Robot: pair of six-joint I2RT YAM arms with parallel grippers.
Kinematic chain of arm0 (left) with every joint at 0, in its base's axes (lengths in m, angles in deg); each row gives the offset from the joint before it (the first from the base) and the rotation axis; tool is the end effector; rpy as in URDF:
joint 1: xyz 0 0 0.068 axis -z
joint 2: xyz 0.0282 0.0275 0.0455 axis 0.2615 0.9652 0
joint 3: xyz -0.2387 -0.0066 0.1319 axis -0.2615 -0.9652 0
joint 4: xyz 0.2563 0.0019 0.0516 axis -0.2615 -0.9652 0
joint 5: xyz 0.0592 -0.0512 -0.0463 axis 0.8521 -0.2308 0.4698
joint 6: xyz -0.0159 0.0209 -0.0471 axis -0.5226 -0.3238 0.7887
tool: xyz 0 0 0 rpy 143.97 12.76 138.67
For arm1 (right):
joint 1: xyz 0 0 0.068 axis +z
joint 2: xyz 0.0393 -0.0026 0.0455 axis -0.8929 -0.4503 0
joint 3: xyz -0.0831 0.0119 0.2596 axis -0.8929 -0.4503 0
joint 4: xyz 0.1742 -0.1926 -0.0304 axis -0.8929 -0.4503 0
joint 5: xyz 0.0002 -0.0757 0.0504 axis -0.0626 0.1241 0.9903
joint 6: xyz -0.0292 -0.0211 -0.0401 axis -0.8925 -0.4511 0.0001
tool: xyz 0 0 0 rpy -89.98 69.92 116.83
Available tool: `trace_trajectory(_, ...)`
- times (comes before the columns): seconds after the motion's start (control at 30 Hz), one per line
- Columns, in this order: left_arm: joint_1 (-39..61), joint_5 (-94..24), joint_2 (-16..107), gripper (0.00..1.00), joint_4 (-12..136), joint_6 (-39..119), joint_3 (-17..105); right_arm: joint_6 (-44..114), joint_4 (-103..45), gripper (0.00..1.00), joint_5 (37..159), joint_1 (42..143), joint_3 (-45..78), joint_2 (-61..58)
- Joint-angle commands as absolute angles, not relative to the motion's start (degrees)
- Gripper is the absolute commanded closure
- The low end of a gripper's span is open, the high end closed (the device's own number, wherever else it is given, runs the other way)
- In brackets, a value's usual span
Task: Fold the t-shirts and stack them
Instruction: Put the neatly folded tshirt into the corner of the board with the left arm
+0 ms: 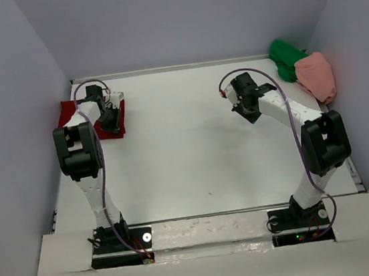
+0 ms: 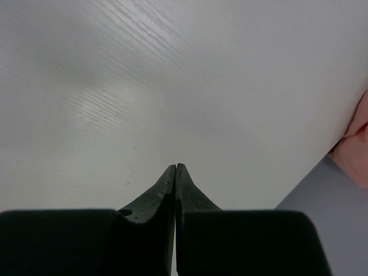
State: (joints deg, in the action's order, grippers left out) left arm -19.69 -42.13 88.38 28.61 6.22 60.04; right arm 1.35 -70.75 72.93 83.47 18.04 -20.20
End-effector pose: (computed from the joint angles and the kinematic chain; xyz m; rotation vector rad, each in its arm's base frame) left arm 0.4379 0.0253 0.1786 0.4941 2.5489 -0.1888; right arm 0.3409 0.1146 0.2360 -0.9893 2.5027 -0.4357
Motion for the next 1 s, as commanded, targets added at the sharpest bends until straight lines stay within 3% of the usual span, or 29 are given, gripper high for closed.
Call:
trace_trajectory(0.0,-19.6,-42.7,89.0,1.0,29.2,6.4,58.1,1.6,-70.0,0.96,72.4,83.1,17.7,-19.7)
trace_trajectory(0.3,-17.4,-42.7,83.7,1.0,27.0,7.1,60.6,1.6,-70.0,0.96,72.8,83.1,17.6,-19.1)
trace_trajectory(0.63,-12.5,-37.4,79.9,1.0,25.1,9.1,75.5,1.5,-70.5,0.97,73.2,83.1,18.5,-20.6)
trace_trajectory(0.97,-13.6,-33.6,89.3,1.0,28.7,11.6,83.8,1.6,-70.5,0.98,73.6,83.1,17.8,-22.2)
